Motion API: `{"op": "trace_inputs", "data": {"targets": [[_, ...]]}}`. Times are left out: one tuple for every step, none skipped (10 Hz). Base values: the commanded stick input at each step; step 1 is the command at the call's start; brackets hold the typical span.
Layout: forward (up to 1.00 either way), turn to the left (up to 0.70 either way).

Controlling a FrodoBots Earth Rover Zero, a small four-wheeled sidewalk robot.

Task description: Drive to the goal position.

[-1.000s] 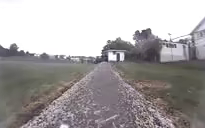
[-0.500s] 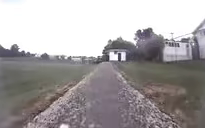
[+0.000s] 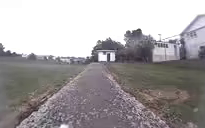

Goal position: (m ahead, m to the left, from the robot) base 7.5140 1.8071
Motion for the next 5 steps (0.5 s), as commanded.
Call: {"op": "trace_inputs", "data": {"targets": [[0.69,0.0],[0.51,0.0],[0.51,0.0],[1.0,0.0],[1.0,0.0]]}}
